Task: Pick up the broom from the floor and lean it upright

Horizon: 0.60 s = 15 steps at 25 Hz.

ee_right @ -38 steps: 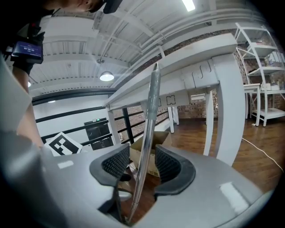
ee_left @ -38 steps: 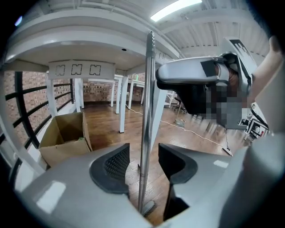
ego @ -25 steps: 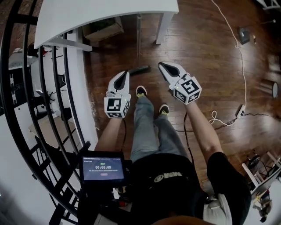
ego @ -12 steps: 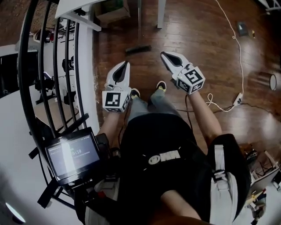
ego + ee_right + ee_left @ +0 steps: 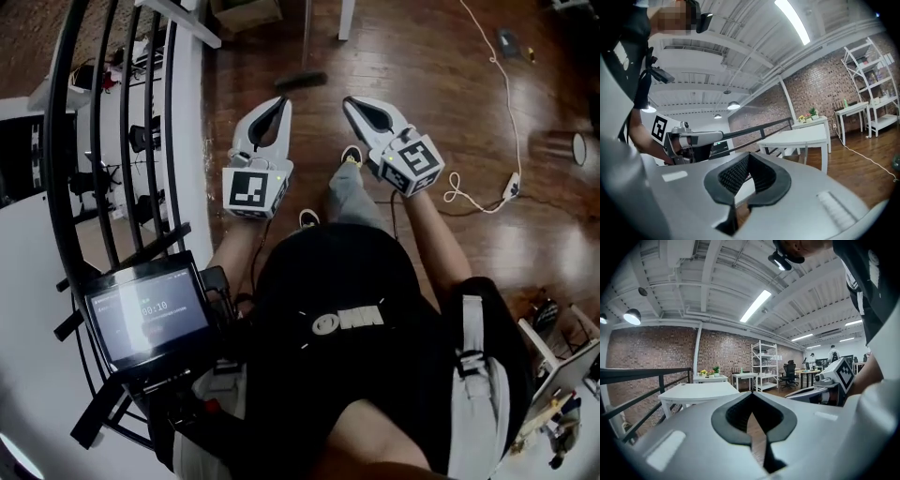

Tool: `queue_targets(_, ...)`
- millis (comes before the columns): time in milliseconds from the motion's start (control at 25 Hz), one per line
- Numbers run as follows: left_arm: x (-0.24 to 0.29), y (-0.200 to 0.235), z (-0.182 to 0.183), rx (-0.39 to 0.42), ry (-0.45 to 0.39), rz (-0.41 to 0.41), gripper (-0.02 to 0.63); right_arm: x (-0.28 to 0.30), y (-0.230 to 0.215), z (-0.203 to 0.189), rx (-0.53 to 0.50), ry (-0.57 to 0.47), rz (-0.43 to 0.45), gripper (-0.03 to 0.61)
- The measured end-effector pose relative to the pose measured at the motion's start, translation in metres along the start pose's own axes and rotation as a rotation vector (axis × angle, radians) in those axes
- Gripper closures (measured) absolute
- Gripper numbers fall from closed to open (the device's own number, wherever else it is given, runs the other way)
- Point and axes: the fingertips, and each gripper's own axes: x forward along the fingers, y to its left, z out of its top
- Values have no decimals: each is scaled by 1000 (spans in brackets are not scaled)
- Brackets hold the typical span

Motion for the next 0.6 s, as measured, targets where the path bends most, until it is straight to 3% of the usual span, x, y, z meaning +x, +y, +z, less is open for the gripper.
queue_targets(80,-15,-6,0,24,-11,-26,598,-5,23,4,-48,0,-19,575)
queue_targets(200,-34,-13,-4,-6,-48,-44,598,-7,53,-3,-74,13,-25,575)
queue_targets(360,-56,-21,-9,-24,-30,-47,597,-12,84,-7,-101,14,-6,575)
queue_targets(600,-75,-72,9,4,-97,-56,598,-63,105,2,-113,-8,-18,575)
